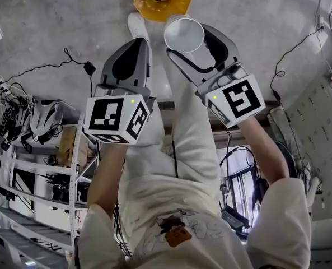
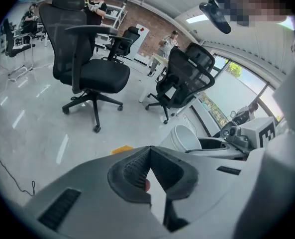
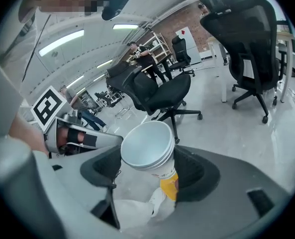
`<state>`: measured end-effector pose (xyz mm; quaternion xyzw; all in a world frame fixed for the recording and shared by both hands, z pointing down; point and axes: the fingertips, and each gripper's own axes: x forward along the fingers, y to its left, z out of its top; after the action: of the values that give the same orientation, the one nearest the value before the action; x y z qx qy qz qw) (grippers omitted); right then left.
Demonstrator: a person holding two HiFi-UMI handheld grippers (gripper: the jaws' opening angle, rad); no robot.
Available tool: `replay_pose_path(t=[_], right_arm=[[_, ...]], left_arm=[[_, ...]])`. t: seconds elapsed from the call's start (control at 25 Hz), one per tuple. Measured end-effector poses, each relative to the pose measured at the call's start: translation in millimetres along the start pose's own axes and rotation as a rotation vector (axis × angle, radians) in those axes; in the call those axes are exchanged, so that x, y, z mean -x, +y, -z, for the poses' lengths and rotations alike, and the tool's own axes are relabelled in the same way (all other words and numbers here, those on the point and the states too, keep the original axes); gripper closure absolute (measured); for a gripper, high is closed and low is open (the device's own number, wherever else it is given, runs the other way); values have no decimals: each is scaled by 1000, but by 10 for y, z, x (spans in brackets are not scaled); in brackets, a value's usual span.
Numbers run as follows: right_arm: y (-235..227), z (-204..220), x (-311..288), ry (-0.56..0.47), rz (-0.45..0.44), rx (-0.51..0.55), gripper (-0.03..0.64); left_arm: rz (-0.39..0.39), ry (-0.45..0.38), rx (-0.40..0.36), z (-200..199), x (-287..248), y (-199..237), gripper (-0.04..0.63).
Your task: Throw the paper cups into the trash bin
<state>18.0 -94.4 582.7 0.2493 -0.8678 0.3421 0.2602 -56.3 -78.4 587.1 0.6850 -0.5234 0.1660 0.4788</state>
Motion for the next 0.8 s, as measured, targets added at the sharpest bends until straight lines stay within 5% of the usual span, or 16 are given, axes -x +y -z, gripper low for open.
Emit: replay_pose_path(t=[0.8], right_arm=[[-892, 1214, -1194, 114, 68, -14, 276]], left_arm=[[-92, 52, 43, 938, -1413, 933, 589]])
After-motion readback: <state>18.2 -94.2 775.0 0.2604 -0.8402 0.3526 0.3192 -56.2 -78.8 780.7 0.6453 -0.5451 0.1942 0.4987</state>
